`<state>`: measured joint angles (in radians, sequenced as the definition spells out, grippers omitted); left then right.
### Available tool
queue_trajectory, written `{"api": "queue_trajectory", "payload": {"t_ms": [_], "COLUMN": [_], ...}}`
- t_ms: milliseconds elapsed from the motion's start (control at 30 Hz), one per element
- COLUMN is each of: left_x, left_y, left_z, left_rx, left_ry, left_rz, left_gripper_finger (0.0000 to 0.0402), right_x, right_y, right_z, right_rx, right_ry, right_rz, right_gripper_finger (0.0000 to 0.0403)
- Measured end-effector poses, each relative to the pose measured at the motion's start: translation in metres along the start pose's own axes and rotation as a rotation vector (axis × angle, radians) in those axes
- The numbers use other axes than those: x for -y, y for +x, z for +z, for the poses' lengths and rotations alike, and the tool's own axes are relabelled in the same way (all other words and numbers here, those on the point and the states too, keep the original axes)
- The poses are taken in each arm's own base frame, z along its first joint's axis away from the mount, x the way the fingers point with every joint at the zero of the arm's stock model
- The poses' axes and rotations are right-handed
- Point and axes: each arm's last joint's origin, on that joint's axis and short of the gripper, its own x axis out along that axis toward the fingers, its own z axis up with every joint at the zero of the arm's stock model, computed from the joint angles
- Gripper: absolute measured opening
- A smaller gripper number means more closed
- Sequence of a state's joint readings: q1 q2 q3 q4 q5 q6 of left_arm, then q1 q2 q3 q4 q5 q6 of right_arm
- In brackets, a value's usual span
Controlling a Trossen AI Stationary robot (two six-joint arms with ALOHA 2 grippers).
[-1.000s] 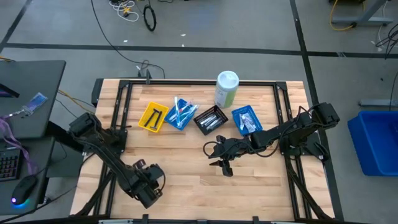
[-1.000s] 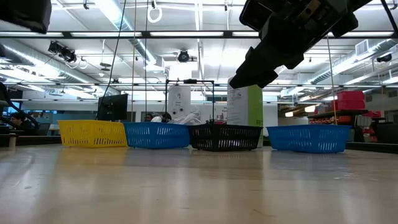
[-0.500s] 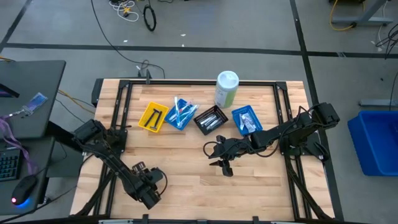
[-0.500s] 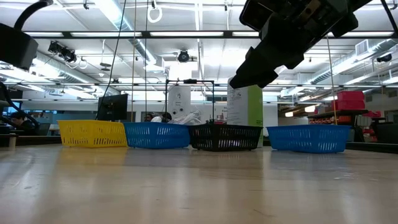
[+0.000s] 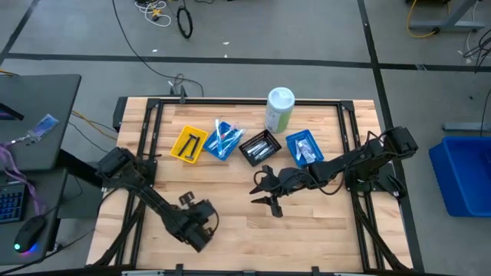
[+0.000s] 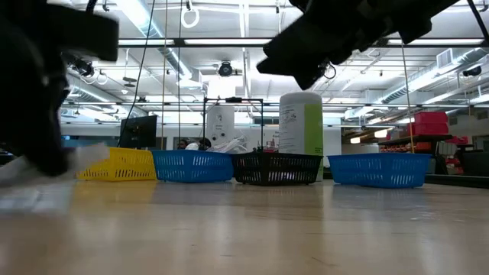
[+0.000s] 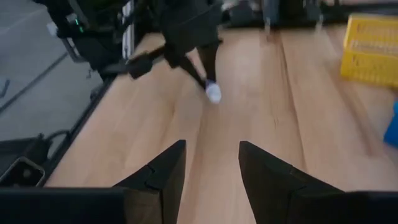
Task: Pick & Place Travel size toiletries
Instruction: Put the white toothpaste into the right blue basket
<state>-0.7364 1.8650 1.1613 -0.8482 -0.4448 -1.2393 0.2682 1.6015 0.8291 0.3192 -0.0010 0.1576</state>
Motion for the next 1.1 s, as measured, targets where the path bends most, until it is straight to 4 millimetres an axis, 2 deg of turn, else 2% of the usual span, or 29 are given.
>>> {"api": "queue_trajectory", "payload": {"t_ms": [167,333,500,733,900,1100], "left_x": [0.001,0.001,0.002,0.000,-0.002,-0.003], "left_y": [-0.003,0.001,0.007,0.011,0.013,0.013], "left_z": [0.029,0.057,0.081,0.102,0.109,0.109], "left_rx": [0.109,0.274,0.342,0.406,0.419,0.412], "left_ry": [0.075,0.143,0.219,0.265,0.272,0.273], "left_rz": [0.021,0.044,0.011,-0.016,-0.014,-0.020], "left_gripper_finger": [0.0044,0.0042,0.0043,0.0045,0.0045,0.0045], "right_x": [0.001,0.006,0.011,0.011,0.011,0.012], "right_y": [0.011,0.026,0.038,0.041,0.041,0.041], "right_z": [-0.003,-0.016,-0.027,-0.028,-0.030,-0.030], "right_rx": [0.046,0.032,0.038,0.056,0.035,0.033], "right_ry": [-0.008,-0.001,-0.002,-0.026,-0.030,-0.029], "right_rz": [0.002,-0.069,-0.114,-0.106,-0.109,-0.118], "right_gripper_finger": [0.0177,0.0203,0.0218,0.0224,0.0202,0.0144]}}
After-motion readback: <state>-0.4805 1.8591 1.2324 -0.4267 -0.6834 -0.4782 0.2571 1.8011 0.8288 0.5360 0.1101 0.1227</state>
